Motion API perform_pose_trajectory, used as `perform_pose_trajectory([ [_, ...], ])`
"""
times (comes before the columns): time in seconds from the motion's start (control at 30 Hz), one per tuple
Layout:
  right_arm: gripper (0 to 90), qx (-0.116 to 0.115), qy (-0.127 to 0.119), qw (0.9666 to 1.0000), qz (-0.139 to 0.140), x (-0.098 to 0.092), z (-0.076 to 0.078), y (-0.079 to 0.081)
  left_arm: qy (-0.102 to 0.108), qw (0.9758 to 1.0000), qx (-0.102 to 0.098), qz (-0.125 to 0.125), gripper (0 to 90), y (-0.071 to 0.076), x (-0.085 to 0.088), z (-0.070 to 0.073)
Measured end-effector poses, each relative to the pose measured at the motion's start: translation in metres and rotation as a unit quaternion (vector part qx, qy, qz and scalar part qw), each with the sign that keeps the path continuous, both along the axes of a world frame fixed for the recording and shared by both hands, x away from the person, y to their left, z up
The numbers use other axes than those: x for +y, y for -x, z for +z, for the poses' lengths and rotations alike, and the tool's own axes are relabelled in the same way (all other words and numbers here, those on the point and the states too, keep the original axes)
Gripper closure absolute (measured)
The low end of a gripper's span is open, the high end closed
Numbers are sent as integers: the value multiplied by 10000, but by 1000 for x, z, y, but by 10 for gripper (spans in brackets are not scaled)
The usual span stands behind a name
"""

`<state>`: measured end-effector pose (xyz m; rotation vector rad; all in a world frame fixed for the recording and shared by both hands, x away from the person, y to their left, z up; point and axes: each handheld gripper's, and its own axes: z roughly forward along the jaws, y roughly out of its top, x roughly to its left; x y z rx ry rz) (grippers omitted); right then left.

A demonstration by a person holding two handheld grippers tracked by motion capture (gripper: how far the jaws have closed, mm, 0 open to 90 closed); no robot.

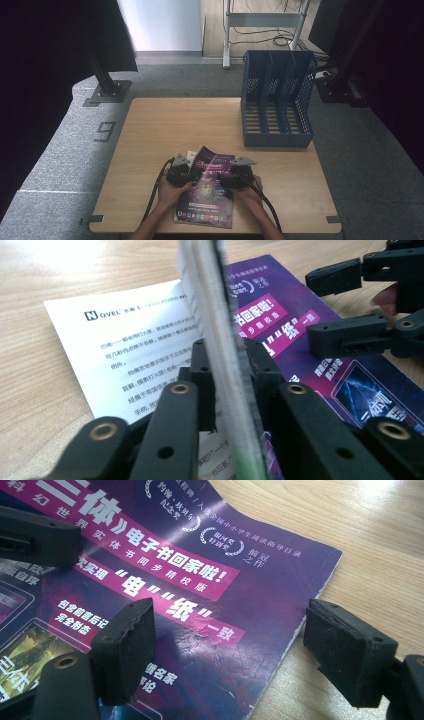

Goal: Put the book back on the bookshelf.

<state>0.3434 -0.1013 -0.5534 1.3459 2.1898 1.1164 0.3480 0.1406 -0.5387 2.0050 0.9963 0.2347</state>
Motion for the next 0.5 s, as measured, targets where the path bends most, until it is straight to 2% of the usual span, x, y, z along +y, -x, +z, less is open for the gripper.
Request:
perform_pose_trajectory([
  [0.23,208,5,-3,10000,-1,0,0,0,105,9999,-60,-52,856,1,0,2],
  [0.5,219,7,-45,10000,61,-3,0,0,209,9993,-285,-134,869,6,0,8],
])
